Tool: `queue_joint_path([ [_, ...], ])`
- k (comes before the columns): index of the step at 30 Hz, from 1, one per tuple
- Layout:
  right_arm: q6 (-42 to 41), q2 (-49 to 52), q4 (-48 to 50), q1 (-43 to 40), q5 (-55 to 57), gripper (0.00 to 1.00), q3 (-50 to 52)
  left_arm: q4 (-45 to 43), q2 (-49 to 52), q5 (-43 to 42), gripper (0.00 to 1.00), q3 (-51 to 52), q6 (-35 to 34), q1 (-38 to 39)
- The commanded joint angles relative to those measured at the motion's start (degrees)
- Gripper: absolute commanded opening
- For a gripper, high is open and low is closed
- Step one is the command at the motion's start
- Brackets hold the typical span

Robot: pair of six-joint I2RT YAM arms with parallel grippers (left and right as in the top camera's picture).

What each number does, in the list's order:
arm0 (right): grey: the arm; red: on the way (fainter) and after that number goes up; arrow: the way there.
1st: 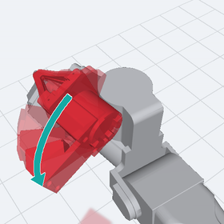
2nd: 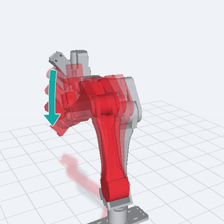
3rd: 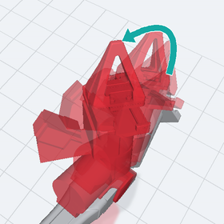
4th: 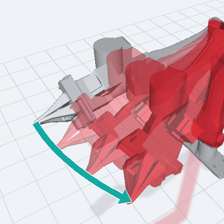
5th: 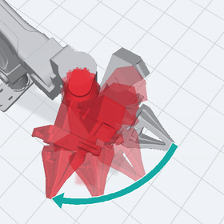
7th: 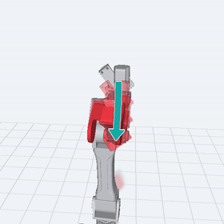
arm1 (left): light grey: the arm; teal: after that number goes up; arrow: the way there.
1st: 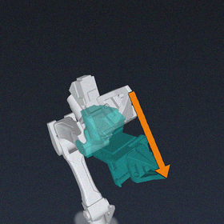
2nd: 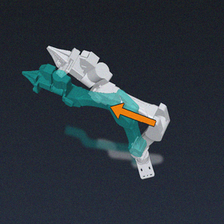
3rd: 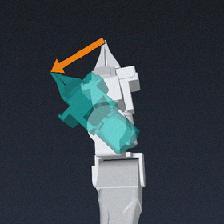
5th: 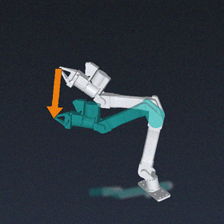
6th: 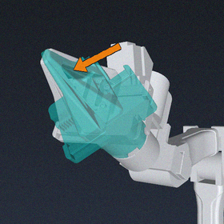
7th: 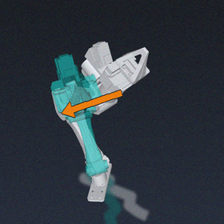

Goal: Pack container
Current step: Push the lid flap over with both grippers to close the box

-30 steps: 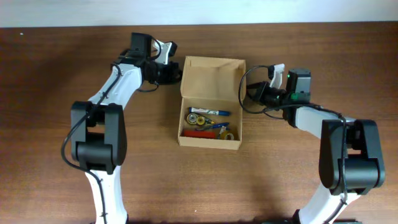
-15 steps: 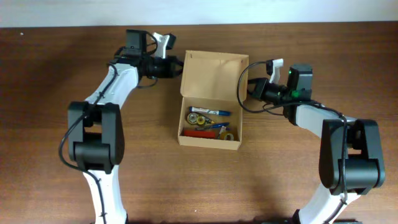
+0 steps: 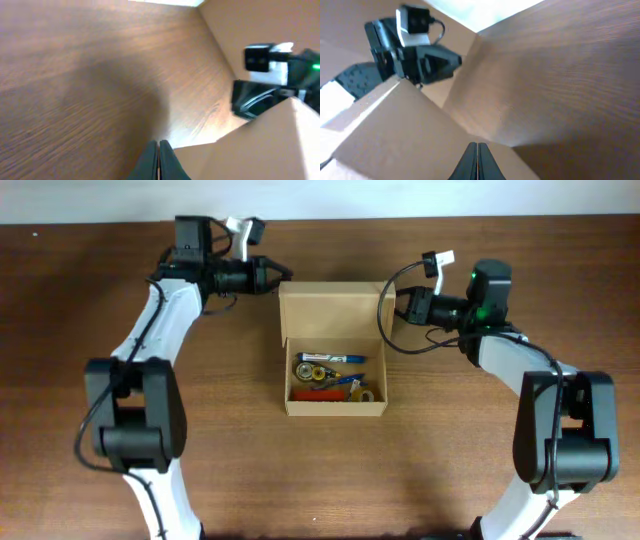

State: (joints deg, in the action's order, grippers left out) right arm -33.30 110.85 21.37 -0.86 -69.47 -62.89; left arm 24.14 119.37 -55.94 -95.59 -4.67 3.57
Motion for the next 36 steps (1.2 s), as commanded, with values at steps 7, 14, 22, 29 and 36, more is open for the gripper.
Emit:
queue_joint_path([
  [7, 0.0, -1.8, -9.6, 0.1, -8.4, 0.04, -1.0, 14.1, -7.0, 3.5, 0.02, -0.9, 13.6, 0.2],
  [14, 0.0, -1.9, -10.4, 0.1, -8.3, 0.04, -1.1, 21.7, -7.1, 3.5, 0.02, -0.9, 19.2, 0.2],
  [22, 0.0, -4.5, -10.5, 0.1, -9.5, 0.04, -1.1, 22.0, -8.0, 3.4, 0.02, -0.9, 20.0, 0.7],
  [29, -0.2, -9.0, -13.3, 0.1, -9.4, 0.04, -1.1, 25.0, -11.7, 5.0, 0.02, -0.9, 22.8, 0.9],
  [36, 0.3, -9.9, -21.4, 0.4, -8.2, 0.04, -1.1, 30.8, -14.6, 10.7, 0.02, -0.9, 25.2, 0.9],
])
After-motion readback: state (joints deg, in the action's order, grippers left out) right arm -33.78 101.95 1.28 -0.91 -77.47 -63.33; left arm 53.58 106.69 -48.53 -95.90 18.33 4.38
